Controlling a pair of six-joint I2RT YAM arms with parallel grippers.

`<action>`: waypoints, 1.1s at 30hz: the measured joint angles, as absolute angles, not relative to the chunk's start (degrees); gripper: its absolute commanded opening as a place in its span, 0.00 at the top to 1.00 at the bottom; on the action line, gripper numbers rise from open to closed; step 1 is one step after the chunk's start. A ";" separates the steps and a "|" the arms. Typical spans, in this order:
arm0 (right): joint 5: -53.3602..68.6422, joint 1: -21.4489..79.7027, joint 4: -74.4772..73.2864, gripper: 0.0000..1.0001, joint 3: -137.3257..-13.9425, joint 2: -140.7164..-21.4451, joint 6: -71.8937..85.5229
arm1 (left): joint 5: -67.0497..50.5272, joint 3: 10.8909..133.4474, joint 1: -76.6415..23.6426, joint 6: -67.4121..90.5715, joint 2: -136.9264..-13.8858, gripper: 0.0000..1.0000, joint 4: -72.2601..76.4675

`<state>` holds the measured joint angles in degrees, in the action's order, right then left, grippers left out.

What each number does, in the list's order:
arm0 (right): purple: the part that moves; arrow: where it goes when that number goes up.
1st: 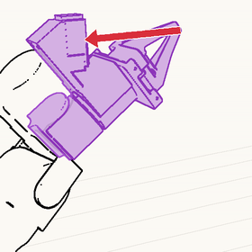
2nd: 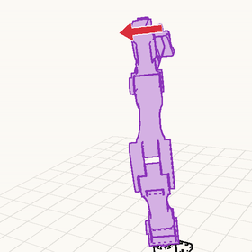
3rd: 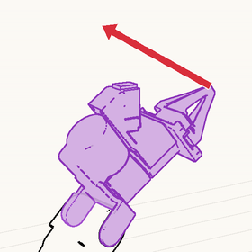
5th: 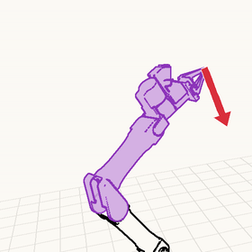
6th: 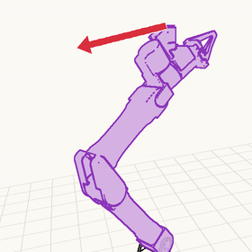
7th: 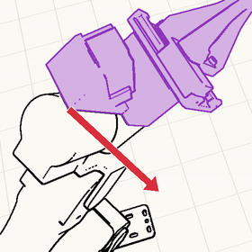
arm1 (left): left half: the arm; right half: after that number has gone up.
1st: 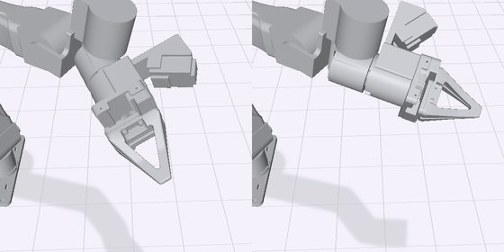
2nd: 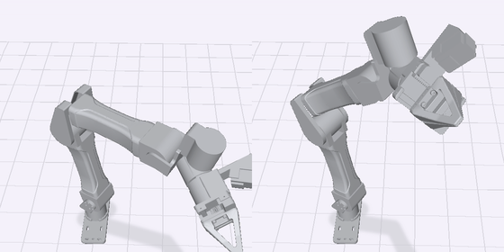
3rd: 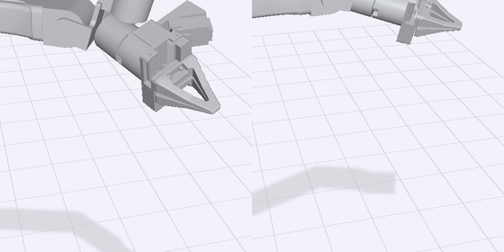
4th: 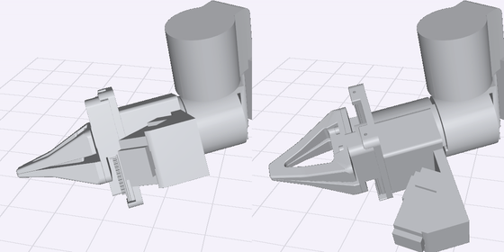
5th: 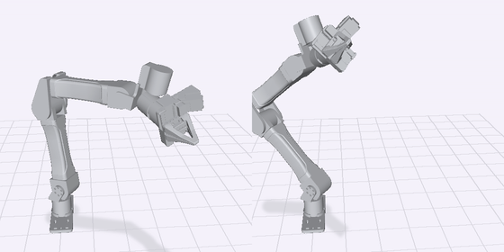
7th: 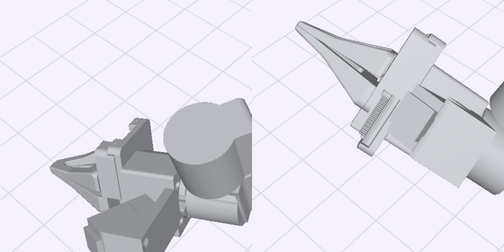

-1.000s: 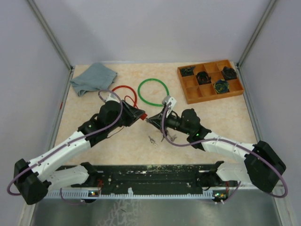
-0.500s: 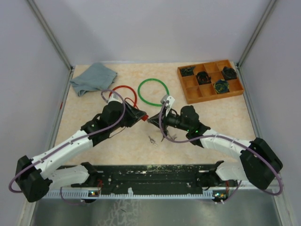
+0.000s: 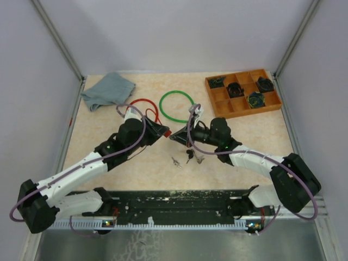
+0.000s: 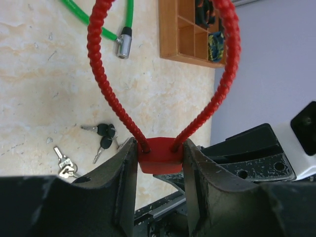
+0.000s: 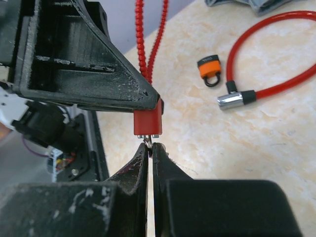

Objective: Unlock with the key
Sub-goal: Unlock the lock.

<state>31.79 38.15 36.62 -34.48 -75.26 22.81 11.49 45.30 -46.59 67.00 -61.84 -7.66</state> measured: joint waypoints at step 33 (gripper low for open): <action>31.14 38.72 58.24 0.70 -29.87 -76.09 60.36 | 13.78 25.98 -49.82 55.05 -42.65 1.00 23.11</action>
<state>31.14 38.72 58.24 -29.87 -76.09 60.36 13.78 25.98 -49.82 55.05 -42.65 23.11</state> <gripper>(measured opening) 0.265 0.427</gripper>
